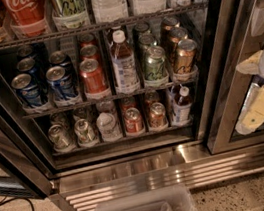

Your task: Pick blue plastic bottle from bottom shelf of fridge

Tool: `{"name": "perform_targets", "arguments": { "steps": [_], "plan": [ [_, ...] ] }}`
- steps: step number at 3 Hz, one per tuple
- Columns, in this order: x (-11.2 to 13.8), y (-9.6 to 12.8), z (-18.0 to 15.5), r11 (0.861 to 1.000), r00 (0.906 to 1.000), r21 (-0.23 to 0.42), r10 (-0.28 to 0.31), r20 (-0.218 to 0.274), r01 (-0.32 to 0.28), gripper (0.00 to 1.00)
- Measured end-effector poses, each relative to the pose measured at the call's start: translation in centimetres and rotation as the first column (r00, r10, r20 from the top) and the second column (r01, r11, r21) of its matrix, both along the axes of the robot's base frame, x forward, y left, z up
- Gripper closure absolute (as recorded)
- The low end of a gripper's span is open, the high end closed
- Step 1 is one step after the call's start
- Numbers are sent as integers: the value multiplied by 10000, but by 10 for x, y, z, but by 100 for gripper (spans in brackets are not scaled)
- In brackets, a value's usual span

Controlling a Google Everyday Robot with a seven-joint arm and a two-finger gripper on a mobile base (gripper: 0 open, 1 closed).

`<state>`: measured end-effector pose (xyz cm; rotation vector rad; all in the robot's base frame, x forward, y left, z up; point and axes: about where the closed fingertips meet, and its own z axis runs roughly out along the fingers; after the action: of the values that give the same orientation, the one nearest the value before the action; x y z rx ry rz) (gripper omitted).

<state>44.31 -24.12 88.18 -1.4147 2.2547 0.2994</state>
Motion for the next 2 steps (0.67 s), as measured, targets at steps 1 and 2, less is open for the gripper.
{"name": "perform_targets", "arguments": {
  "steps": [1, 2],
  "plan": [
    [-15, 33, -9, 9975, 9975, 696, 43, 700, -92, 0],
    [-31, 97, -49, 9763, 9935, 2088, 354, 1083, -575, 0]
  ]
}}
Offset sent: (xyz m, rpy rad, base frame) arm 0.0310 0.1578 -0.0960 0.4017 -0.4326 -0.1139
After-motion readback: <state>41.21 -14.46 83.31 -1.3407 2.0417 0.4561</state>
